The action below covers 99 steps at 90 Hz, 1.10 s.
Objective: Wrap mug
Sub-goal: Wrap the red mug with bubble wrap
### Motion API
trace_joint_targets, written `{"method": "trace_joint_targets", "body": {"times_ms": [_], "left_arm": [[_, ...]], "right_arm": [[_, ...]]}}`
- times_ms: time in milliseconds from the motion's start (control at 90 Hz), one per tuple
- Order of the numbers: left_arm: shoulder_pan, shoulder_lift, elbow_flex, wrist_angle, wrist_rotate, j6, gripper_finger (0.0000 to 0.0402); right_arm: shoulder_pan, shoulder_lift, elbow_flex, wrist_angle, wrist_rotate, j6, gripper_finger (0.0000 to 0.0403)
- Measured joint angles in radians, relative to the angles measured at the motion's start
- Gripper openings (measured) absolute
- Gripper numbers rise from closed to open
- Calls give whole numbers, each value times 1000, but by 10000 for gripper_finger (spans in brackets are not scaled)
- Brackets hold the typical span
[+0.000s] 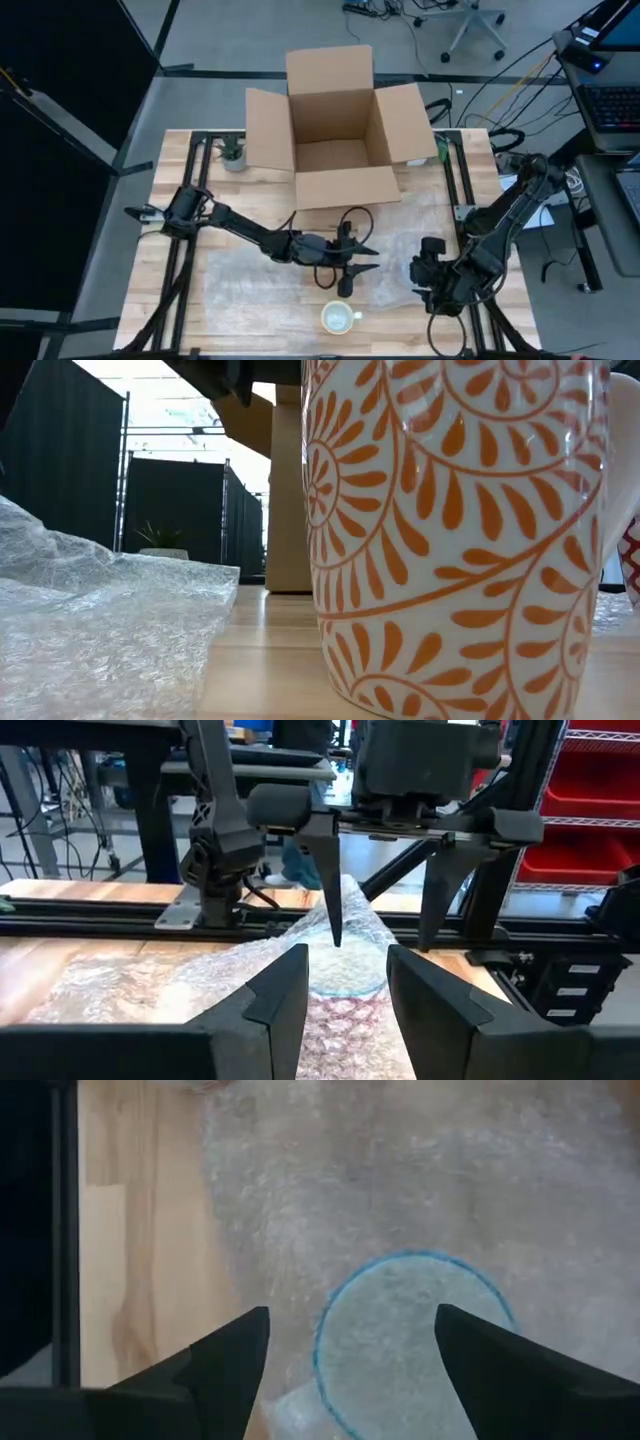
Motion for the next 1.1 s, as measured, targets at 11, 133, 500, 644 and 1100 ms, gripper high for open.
{"method": "trace_joint_targets", "body": {"times_ms": [11, 133, 500, 644, 1100], "left_arm": [[0, 0, 0, 0, 0, 0, 127], [0, 0, 0, 0, 0, 0, 127], [0, 0, 0, 1, 0, 0, 127], [0, 0, 0, 2, 0, -1, 127], [2, 0, 18, -14, 59, 11, 127]], "right_arm": [[0, 0, 0, 0, -4, 0, 270], [-4, 0, 0, -10, -78, 24, 270], [-33, 59, 0, -14, -62, 48, 270], [-44, 118, -1, -14, -87, 49, 270], [-98, 228, -1, 27, -87, 31, 270]]}}
